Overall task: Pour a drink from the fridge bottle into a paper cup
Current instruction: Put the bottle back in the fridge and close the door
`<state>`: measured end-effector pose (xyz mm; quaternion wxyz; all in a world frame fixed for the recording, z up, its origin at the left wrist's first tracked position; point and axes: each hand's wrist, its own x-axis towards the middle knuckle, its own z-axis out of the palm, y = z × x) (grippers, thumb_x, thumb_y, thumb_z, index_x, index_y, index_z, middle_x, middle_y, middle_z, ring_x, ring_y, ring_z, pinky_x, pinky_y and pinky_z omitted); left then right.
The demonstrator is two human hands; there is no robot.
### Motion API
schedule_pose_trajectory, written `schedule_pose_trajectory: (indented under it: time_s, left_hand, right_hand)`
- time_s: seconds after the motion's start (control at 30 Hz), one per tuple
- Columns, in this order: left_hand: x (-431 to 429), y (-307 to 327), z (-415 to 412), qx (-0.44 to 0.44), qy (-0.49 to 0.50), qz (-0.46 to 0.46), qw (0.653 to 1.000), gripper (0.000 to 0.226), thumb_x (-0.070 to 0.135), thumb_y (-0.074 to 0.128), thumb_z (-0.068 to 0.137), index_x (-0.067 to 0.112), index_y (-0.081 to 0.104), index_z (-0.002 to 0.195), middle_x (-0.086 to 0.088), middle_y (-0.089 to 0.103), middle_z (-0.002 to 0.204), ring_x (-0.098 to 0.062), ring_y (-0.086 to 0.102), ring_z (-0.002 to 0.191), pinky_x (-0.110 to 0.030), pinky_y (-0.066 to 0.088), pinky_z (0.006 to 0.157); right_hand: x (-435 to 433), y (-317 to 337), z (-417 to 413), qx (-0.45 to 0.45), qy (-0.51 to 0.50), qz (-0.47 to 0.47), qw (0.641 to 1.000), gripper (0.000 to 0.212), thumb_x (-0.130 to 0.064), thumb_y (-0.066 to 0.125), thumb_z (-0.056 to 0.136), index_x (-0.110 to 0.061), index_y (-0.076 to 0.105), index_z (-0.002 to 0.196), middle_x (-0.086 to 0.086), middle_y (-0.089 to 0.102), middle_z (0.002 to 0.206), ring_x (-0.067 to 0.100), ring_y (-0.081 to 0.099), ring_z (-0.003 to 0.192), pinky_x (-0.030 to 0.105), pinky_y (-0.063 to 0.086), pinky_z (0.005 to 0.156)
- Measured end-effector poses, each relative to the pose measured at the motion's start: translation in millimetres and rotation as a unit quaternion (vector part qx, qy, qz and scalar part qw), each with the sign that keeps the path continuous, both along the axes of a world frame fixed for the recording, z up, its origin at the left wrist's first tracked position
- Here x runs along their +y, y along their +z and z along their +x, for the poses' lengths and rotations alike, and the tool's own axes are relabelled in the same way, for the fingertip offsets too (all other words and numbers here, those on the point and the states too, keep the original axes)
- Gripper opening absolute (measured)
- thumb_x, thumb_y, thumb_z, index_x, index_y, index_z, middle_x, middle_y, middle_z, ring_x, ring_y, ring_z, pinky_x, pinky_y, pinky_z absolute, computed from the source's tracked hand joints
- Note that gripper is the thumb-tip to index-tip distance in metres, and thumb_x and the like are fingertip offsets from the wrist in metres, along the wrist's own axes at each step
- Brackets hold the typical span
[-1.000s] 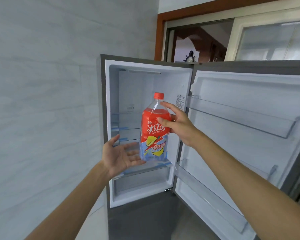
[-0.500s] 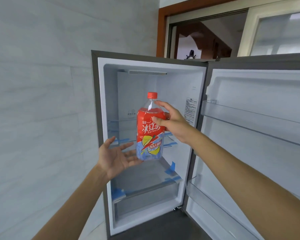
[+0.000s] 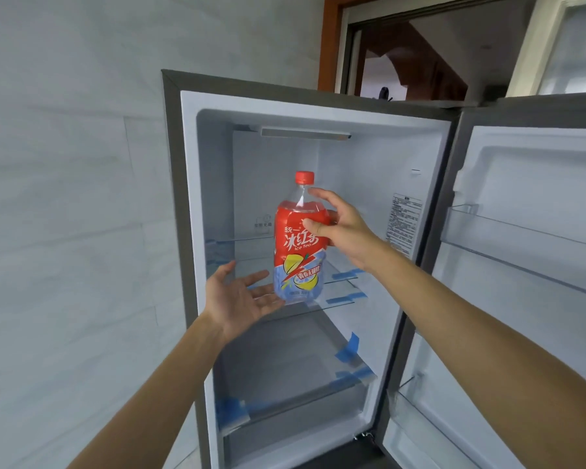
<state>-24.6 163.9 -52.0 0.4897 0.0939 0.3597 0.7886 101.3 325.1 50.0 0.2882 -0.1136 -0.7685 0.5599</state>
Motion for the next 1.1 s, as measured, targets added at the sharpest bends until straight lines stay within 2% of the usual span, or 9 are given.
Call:
schedule_pose_trajectory:
  time_s: [0.2,0.37,0.47,0.53,0.63,0.7,0.83,1.03,1.1]
  left_hand:
    - [37,-15,-33,0.001,0.08,-0.011,0.997,0.061,0.048,0.038,0.099,0.001,0.048,0.137,-0.03,0.054,0.132,-0.047,0.056,0.118,-0.054,0.045,0.102]
    - [79,-16,-52,-0.01,0.163,-0.019,0.986,0.055,0.042,0.038,0.1,0.001,0.049,0.135,-0.029,0.054,0.131,-0.043,0.058,0.115,-0.05,0.046,0.095]
    - [99,-17,-69,-0.019,0.202,-0.018,0.979,0.051,0.041,0.04,0.099,0.001,0.053,0.128,-0.025,0.059,0.121,-0.039,0.061,0.103,-0.046,0.05,0.082]
    - [107,-19,-81,-0.026,0.225,-0.019,0.974,0.046,0.04,0.042,0.099,0.002,0.056,0.12,-0.023,0.06,0.113,-0.038,0.062,0.097,-0.045,0.05,0.081]
    - [119,-22,-93,-0.034,0.256,-0.019,0.966,0.033,0.036,0.046,0.098,0.005,0.056,0.104,-0.021,0.06,0.104,-0.036,0.061,0.09,-0.044,0.049,0.08]
    - [126,-25,-97,-0.038,0.273,-0.011,0.961,0.027,0.033,0.046,0.098,0.007,0.054,0.098,-0.02,0.059,0.102,-0.035,0.061,0.09,-0.044,0.048,0.083]
    - [139,-31,-108,-0.039,0.296,-0.013,0.954,0.027,0.031,0.046,0.098,0.006,0.056,0.095,-0.02,0.058,0.104,-0.037,0.058,0.099,-0.047,0.045,0.099]
    - [151,-36,-117,-0.016,0.309,-0.036,0.95,0.025,0.028,0.044,0.099,0.007,0.056,0.091,-0.018,0.059,0.095,-0.036,0.058,0.094,-0.044,0.046,0.092]
    - [152,-39,-121,-0.009,0.307,-0.043,0.951,0.026,0.029,0.044,0.099,0.006,0.056,0.094,-0.02,0.059,0.099,-0.037,0.058,0.098,-0.045,0.045,0.094]
  right_hand:
    - [41,-10,-56,0.0,0.022,0.007,1.0,0.056,-0.009,0.071,0.088,-0.032,0.048,0.134,0.003,0.064,0.117,0.019,0.065,0.104,0.035,0.06,0.08]
    - [77,-17,-107,-0.004,0.045,0.003,0.999,0.063,-0.006,0.075,0.083,-0.032,0.049,0.134,0.005,0.065,0.117,0.023,0.066,0.106,0.041,0.059,0.085]
    - [97,-19,-134,-0.005,0.071,-0.005,0.997,0.065,-0.005,0.075,0.082,-0.031,0.049,0.135,0.004,0.066,0.115,0.023,0.066,0.104,0.037,0.061,0.079]
    - [107,-21,-149,-0.004,0.088,-0.015,0.996,0.066,-0.003,0.074,0.083,-0.029,0.049,0.137,-0.001,0.066,0.108,0.018,0.067,0.097,0.027,0.06,0.071]
    - [122,-28,-170,-0.007,0.111,-0.025,0.994,0.067,-0.001,0.073,0.083,-0.028,0.048,0.139,-0.004,0.065,0.105,0.011,0.066,0.093,0.025,0.059,0.069]
    - [132,-32,-183,-0.004,0.118,-0.033,0.992,0.067,-0.001,0.073,0.083,-0.029,0.049,0.138,-0.003,0.065,0.106,0.011,0.066,0.094,0.027,0.06,0.07]
    - [148,-42,-202,-0.003,0.13,-0.05,0.99,0.067,0.0,0.073,0.083,-0.029,0.049,0.139,-0.002,0.065,0.11,0.014,0.065,0.098,0.027,0.06,0.071]
    - [168,-58,-219,0.007,0.145,-0.068,0.987,0.067,0.002,0.072,0.083,-0.025,0.048,0.14,-0.001,0.065,0.112,0.012,0.065,0.1,0.025,0.059,0.074]
    - [172,-63,-222,-0.001,0.148,-0.062,0.987,0.067,0.0,0.072,0.084,-0.025,0.047,0.14,-0.002,0.064,0.113,0.01,0.064,0.099,0.023,0.059,0.072]
